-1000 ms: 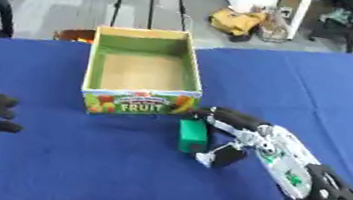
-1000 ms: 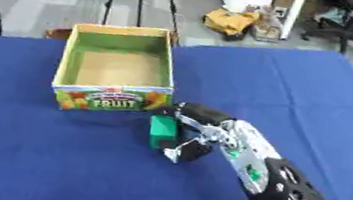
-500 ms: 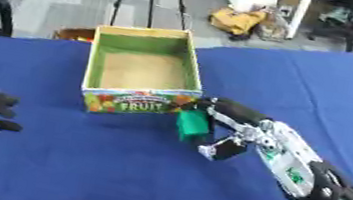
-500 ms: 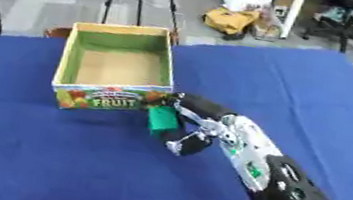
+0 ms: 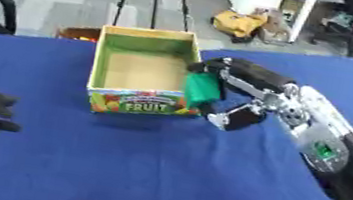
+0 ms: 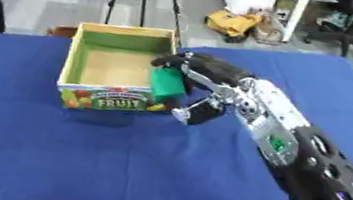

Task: Pick up objects on the table and place them in the box.

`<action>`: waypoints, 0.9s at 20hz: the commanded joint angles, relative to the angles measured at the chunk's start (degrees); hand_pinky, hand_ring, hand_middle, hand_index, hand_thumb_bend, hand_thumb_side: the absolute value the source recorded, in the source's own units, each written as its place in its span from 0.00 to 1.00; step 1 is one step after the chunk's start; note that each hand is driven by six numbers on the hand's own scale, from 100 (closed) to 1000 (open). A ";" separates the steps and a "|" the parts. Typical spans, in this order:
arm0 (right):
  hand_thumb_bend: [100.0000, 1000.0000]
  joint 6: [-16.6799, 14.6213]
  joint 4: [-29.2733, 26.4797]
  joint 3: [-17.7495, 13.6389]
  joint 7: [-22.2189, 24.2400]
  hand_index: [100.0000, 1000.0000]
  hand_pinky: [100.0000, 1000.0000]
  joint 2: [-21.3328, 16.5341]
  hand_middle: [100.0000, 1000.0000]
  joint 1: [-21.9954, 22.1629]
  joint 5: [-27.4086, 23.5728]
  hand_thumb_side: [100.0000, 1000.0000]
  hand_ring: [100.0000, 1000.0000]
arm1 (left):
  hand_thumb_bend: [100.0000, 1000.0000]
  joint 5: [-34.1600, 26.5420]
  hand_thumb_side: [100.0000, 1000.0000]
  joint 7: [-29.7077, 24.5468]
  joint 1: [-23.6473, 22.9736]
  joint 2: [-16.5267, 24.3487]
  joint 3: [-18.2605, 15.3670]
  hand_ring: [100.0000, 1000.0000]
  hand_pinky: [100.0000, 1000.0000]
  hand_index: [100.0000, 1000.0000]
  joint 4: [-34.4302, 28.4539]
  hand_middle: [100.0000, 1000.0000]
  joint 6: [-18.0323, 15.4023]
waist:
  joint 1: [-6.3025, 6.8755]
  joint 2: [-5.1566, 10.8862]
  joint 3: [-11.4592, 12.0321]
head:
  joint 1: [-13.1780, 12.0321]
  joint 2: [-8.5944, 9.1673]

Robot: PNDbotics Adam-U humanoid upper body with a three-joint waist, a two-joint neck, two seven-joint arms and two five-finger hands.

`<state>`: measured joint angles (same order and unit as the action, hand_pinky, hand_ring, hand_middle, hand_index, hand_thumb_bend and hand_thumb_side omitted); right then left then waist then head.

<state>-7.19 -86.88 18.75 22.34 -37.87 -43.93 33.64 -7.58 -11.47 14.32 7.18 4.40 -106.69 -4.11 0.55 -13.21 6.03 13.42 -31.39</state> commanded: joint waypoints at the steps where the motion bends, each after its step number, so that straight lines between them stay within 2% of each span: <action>1: 0.00 0.81 3.26 -1.82 -1.02 0.95 0.57 -1.89 0.14 -2.28 1.98 0.00 0.35 | 0.64 -0.47 0.81 -0.42 1.13 1.40 0.25 0.83 0.62 0.74 -1.08 0.52 -0.11 | -0.70 1.22 1.65 | 0.52 1.22; 7: 0.00 2.24 12.51 -5.67 -4.03 0.95 0.59 -1.32 0.15 -5.21 6.24 0.00 0.36 | 0.63 -1.17 0.81 -1.07 1.89 1.62 0.79 0.83 0.62 0.74 -1.56 0.52 -0.07 | -1.47 0.96 8.01 | 2.87 2.91; 15: 0.00 2.24 25.60 -10.34 -10.21 0.94 0.61 -0.72 0.20 -6.29 8.66 0.00 0.41 | 0.62 -2.02 0.81 -2.89 2.88 1.71 2.39 0.83 0.62 0.74 -2.43 0.52 -0.26 | -0.99 0.00 14.67 | 8.33 4.76; 17: 0.00 1.62 28.59 -10.99 -11.92 0.95 0.65 -0.57 0.30 -6.35 9.21 0.07 0.49 | 0.62 -2.15 0.81 -3.08 2.91 1.59 2.50 0.83 0.62 0.74 -2.54 0.52 -0.28 | -0.75 -0.19 15.60 | 9.48 4.87; 18: 0.00 1.26 30.03 -11.22 -12.72 0.96 0.68 -0.44 0.40 -6.38 9.62 0.16 0.57 | 0.62 -2.21 0.81 -3.16 2.90 1.54 2.56 0.83 0.62 0.74 -2.61 0.52 -0.30 | -0.61 -0.26 15.92 | 9.93 4.92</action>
<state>-5.67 -57.97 8.62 10.75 -37.41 -48.91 42.56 -9.56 -14.33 16.42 7.73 6.86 -107.86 -4.28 -0.16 -14.35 22.02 22.59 -27.28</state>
